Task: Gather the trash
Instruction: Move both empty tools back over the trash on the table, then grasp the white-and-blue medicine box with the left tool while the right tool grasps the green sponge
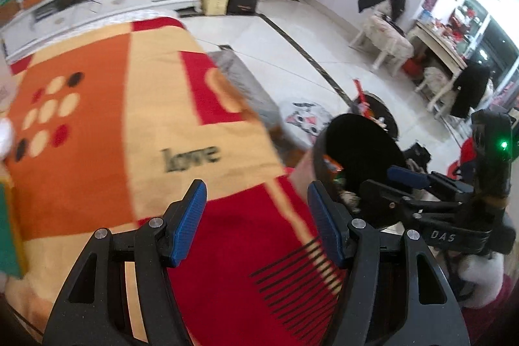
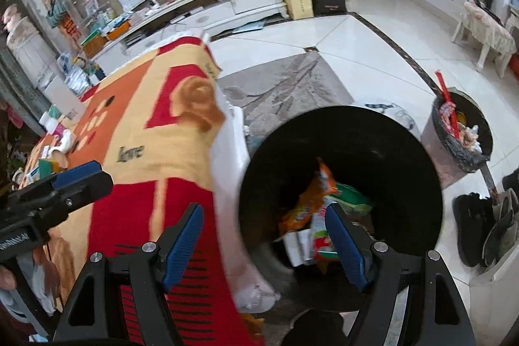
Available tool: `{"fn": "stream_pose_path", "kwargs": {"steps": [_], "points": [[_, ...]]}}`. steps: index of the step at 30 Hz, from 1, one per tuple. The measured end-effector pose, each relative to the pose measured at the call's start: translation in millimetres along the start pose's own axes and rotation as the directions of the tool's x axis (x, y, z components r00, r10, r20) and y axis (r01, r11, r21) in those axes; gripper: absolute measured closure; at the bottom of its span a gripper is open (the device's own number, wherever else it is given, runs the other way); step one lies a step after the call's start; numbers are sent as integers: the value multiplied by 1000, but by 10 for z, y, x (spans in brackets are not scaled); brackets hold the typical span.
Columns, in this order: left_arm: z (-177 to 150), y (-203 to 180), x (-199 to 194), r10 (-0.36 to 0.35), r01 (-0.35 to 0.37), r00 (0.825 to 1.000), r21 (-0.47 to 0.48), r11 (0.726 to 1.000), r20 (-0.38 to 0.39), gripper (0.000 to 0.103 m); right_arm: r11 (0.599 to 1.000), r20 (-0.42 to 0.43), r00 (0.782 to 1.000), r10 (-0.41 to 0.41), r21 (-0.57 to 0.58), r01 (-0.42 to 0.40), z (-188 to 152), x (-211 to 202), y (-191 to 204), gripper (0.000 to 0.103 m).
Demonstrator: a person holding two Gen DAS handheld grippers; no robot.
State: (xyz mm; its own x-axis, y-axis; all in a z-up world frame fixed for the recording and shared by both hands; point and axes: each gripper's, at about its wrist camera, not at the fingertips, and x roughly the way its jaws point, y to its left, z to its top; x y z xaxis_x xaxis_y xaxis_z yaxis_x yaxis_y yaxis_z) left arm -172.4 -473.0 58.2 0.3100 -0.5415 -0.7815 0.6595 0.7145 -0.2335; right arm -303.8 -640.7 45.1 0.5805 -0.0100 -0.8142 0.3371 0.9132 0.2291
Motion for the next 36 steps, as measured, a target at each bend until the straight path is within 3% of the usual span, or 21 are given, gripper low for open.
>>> {"fn": "stream_pose_path", "kwargs": {"steps": [10, 19, 25, 31, 36], "points": [[-293, 550, -520, 108, -105, 992, -47, 993, 61, 39, 996, 11, 996, 88, -6, -88, 61, 90, 646, 27], [-616, 1349, -1068, 206, -189, 974, -163, 968, 96, 39, 983, -84, 988, 126, -121, -136, -12, 381, 1455, 27], [-706, 2014, -1399, 308, -273, 946, -270, 923, 98, 39, 966, -112, 982, 151, -196, -171, -21, 531, 1930, 27], [-710, 2696, -1562, 368, -315, 927, -382, 869, 73, 39, 922, -126, 958, 259, -263, -284, -16, 630, 2461, 27], [-667, 3140, -1574, 379, -320, 924, -444, 837, 47, 39, 896, -185, 934, 306, -274, -348, 28, 822, 2916, 27]]}}
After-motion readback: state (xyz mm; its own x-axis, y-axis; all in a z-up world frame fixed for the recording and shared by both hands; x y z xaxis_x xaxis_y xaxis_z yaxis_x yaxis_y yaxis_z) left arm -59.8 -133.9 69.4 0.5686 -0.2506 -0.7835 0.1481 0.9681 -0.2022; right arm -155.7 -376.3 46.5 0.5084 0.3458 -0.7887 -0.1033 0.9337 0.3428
